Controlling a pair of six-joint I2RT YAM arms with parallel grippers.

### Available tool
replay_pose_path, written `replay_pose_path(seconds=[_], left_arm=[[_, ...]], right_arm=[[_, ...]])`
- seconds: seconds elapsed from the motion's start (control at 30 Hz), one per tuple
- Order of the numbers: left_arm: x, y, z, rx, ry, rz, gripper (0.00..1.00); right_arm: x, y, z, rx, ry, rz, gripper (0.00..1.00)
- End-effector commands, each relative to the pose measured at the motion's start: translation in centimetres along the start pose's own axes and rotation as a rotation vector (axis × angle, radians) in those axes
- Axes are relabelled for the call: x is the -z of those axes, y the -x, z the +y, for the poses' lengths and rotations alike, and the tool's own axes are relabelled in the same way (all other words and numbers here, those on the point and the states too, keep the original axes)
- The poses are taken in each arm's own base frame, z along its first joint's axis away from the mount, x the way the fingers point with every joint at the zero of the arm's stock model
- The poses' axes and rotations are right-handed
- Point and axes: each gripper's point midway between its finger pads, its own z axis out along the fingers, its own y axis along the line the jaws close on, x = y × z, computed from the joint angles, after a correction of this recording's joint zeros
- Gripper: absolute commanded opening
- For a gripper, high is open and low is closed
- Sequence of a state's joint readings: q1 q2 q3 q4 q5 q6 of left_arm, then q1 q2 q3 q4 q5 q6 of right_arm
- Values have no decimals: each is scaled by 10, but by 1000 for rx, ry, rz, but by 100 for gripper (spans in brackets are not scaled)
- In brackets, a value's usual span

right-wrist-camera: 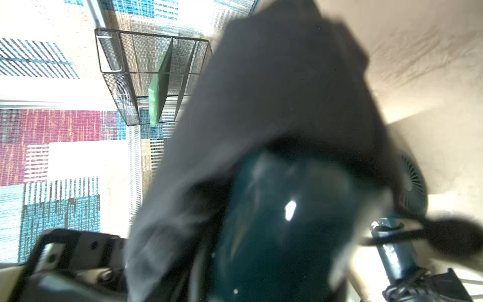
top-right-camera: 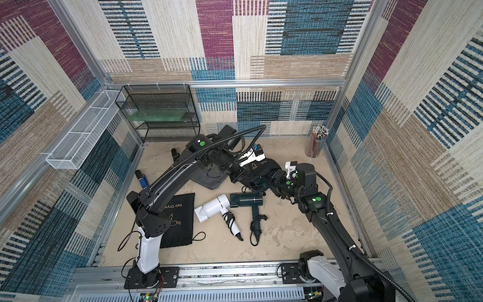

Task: Pack away hair dryers
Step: Place the hair dryer in the drawstring bag.

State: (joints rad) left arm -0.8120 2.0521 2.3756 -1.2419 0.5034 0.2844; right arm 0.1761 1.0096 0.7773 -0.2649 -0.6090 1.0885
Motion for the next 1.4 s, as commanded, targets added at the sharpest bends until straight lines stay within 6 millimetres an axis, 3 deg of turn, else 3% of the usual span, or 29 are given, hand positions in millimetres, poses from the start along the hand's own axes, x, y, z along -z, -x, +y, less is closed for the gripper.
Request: replay_pose_path(seconds=[0.0,0.3,0.5,0.77,0.83,1.1,1.37], left_arm=[[1,7,-7,-7,-35,-22,0],[3,19,4,-41,12,-49,0],[18,26,13,1,14,-92,0],[38,36,32,31,32,-156,0],[43,40,30,40,4,-181,0],[40,37,19,61,-67,-176,0],[30,35,23,89,-83,-162,0]], right_arm=[[-1,-1,7,49,18,33,54],[-2,0,16,84,38,67,61],[2,-1,19,153,8,90,68],[3,-7,20,197,13,138,70],[4,-7,23,212,19,138,71],[2,-10,35,238,81,172,72],[2,-13,36,242,117,170,63]])
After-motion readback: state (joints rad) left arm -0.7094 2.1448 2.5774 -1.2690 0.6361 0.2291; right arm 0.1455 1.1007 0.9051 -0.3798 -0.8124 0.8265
